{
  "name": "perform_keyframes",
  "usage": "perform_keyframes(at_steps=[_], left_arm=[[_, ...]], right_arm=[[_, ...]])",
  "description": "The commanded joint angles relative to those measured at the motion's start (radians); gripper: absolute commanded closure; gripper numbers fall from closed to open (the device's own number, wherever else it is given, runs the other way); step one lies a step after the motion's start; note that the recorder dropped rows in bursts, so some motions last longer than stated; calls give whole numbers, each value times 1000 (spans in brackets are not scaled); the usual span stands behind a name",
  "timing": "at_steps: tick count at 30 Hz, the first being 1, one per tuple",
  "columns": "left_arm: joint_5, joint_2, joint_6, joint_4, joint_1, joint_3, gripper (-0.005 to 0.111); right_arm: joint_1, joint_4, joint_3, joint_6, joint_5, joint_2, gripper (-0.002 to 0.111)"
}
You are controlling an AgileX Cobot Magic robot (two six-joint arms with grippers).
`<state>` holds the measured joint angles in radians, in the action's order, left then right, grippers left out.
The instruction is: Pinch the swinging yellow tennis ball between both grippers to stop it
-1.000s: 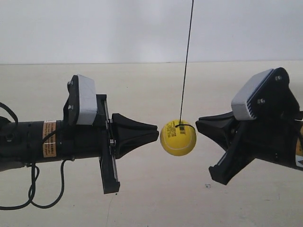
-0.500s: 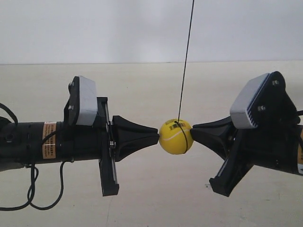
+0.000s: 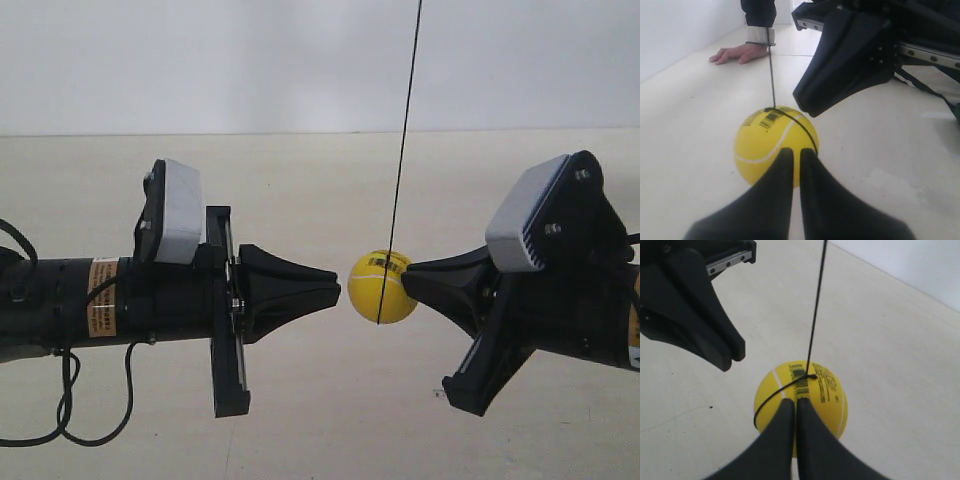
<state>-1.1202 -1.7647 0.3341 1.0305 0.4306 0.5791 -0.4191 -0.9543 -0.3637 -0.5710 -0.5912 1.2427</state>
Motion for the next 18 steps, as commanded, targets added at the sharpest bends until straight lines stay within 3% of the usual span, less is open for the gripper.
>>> perform_keyframes(at_steps=[1,18], left_arm=[[-14,-4,6,6,35,3,102],[53,-4,-21,-79,47,3,102]], right_arm=[[0,0,2,1,-3,-8,108],[0,59,2,38,56,-8,108]])
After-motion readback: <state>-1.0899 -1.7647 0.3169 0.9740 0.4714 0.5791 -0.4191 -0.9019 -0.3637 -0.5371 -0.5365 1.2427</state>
